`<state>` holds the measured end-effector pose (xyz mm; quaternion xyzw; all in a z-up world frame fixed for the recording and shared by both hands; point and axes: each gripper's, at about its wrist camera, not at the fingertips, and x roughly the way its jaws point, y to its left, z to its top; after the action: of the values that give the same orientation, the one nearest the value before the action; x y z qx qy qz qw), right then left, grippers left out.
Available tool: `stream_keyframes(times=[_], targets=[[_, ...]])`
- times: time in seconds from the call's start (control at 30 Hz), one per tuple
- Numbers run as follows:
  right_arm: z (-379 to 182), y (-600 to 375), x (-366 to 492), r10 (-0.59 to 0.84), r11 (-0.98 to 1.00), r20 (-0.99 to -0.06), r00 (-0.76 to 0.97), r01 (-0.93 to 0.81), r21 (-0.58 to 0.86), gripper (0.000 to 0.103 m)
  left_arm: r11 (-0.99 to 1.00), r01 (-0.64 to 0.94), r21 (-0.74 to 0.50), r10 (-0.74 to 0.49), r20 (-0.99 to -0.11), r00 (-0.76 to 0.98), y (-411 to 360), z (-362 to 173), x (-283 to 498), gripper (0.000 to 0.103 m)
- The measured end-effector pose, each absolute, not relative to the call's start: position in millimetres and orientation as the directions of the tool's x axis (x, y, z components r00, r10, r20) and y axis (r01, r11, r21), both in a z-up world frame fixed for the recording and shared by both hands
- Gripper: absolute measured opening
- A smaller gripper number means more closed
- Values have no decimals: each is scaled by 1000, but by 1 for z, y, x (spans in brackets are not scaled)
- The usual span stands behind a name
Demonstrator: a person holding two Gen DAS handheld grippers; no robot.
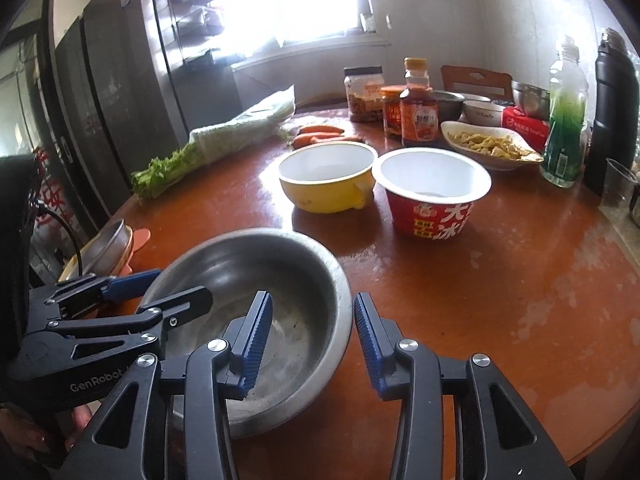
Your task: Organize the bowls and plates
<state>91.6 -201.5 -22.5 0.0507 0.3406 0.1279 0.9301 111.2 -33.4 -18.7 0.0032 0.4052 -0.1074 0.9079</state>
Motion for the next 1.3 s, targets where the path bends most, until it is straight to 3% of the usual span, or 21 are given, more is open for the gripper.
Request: stream_keyframes(times=[1.3], targets=[[-10,-222,243,352,936,-694,628,-240,258,46,990,97,-102,-140,-769,624,-49,19,222,58]])
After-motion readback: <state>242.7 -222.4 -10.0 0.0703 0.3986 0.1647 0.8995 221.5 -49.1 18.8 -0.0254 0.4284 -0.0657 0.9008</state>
